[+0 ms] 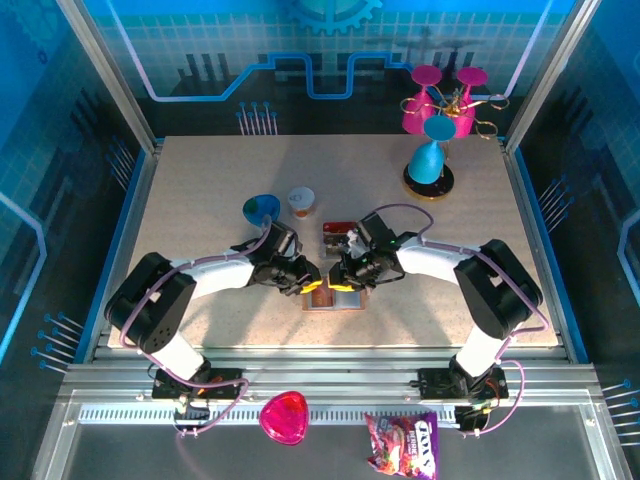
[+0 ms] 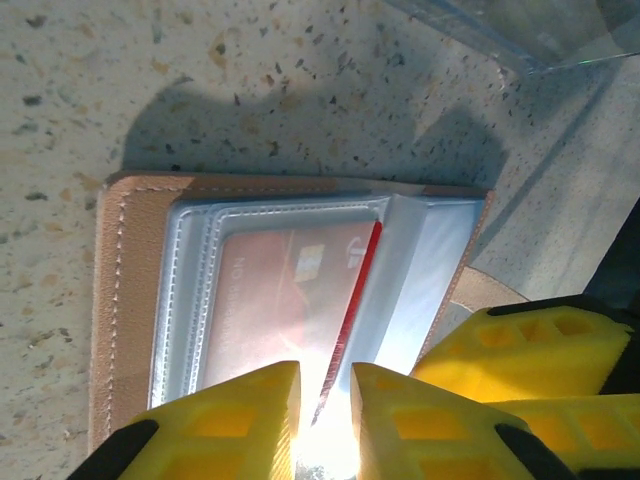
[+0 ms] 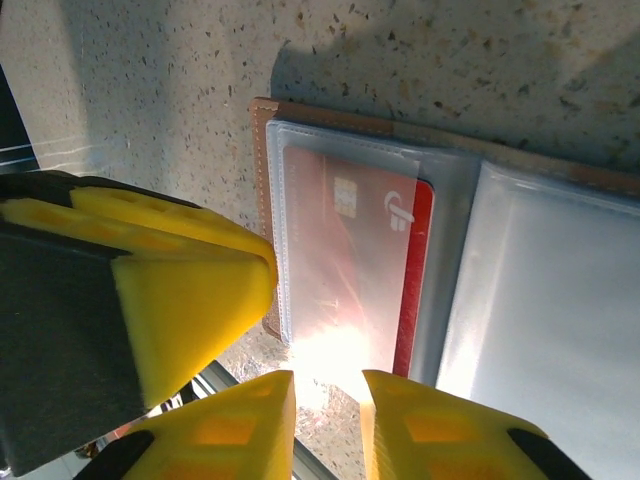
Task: Take the credit cards out of the card holder
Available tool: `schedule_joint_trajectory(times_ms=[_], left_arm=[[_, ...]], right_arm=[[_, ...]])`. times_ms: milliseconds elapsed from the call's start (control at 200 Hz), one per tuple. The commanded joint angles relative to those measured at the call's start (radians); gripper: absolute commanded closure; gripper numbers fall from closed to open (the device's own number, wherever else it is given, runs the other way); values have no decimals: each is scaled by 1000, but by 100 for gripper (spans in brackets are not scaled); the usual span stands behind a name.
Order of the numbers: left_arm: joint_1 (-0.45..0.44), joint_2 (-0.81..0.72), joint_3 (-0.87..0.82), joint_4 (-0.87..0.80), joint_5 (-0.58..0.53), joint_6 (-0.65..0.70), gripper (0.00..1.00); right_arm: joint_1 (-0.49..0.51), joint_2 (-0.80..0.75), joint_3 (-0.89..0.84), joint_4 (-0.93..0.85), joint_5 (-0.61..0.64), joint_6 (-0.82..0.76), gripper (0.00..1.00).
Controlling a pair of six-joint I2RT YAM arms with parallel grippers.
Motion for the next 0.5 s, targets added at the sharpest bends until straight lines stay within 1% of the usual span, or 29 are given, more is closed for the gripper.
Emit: schedule_joint_trajectory(times_ms=[0,220,495], left_arm=[[-7,20,-18,9,22,-2,81],[-9,26,-25,6,13,3,83],[-8,27,-24,0,8,5,85]], right_arm=[[14,24,24,1,-22,4,76],[18,44,30,3,-23,4,75],[24,68,36,12,-32,5,76]])
